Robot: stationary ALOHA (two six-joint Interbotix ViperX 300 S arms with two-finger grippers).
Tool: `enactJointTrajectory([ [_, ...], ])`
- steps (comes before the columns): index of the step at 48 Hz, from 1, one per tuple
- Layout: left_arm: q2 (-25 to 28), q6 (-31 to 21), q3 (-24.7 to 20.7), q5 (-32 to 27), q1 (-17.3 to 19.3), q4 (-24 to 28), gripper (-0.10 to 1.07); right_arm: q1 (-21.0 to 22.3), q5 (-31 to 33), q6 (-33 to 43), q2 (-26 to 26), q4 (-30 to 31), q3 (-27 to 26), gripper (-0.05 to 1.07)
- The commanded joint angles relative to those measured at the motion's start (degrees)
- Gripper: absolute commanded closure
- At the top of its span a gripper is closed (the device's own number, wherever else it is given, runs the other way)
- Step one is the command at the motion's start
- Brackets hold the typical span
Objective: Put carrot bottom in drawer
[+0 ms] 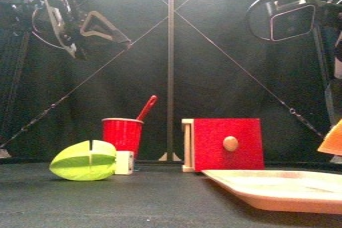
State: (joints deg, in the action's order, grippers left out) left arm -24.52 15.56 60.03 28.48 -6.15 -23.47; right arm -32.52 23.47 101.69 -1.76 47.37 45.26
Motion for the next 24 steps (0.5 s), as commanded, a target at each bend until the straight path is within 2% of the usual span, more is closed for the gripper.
enactJointTrajectory([
  [1,0.0,0.09,-1.05,0.53,-0.09,-0.09,0.49,0.35,0.0,0.18,-1.93,-0.09,-1.23,0.31],
  [6,0.0,0.09,-1.05,0.53,-0.09,0.0,0.49,0.7,0.09,0.09,-2.55,0.18,-1.49,0.31],
  [14,-0.09,0.18,-0.97,0.53,-0.09,0.0,0.49,3.6,0.35,0.0,-5.54,1.32,-0.97,0.31],
  [24,0.0,0.18,-1.41,0.79,-0.09,0.09,0.49,11.07,0.88,0.09,-11.95,7.47,0.44,0.31],
])
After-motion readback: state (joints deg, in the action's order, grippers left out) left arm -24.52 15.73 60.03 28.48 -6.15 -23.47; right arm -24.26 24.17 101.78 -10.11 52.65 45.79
